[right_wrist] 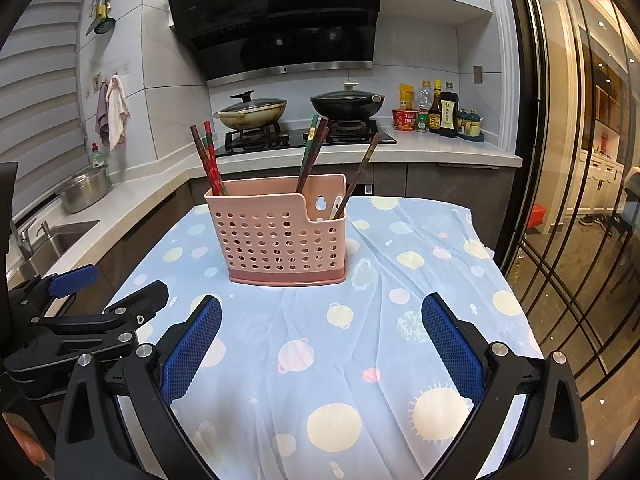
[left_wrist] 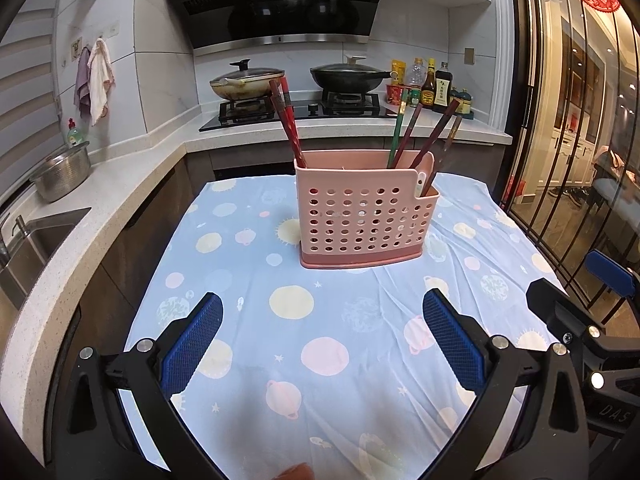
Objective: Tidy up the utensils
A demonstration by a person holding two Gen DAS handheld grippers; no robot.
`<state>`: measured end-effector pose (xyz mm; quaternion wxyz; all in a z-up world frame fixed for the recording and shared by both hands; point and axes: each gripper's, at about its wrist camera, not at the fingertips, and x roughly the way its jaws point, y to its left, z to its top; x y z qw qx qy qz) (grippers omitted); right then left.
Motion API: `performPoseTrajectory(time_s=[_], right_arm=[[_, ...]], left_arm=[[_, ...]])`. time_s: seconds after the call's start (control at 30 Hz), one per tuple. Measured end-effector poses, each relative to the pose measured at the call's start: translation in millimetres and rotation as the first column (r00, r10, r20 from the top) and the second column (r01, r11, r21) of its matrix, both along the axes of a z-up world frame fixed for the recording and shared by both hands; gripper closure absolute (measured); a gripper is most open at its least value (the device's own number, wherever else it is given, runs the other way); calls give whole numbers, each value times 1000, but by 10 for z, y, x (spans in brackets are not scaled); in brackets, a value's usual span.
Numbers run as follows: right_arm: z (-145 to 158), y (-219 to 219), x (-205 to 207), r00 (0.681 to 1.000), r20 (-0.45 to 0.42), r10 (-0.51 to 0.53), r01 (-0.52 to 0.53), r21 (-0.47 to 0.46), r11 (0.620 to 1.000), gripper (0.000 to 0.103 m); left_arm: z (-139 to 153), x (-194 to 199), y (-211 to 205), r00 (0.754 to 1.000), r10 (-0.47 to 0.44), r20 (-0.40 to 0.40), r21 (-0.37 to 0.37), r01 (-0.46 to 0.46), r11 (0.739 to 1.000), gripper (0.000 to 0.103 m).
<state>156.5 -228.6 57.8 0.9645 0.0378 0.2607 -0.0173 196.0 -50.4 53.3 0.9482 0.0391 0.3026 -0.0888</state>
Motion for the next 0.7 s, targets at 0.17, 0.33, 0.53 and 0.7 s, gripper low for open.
performPoseTrajectory(time_s=[0.17, 0.33, 0.53, 0.7], right_arm=[[-3, 8, -8, 1000, 0, -2, 2, -5, 1000, 6], [-22, 11, -13, 1000, -4, -2, 2, -5, 1000, 6], [-37, -3, -12, 1000, -7, -6, 6, -12, 1000, 6], [-49, -11, -3, 1000, -10, -9, 9, -15, 1000, 6]], left_arm=[[-8, -12, 9, 1000, 3, 3, -4, -3, 1000, 7], [-15, -18, 16, 1000, -3, 0, -11, 3, 1000, 7], [-20, -20, 8, 1000, 5, 8, 2, -6, 1000, 7], [-40, -15, 1, 1000, 10, 6, 7, -10, 1000, 7]])
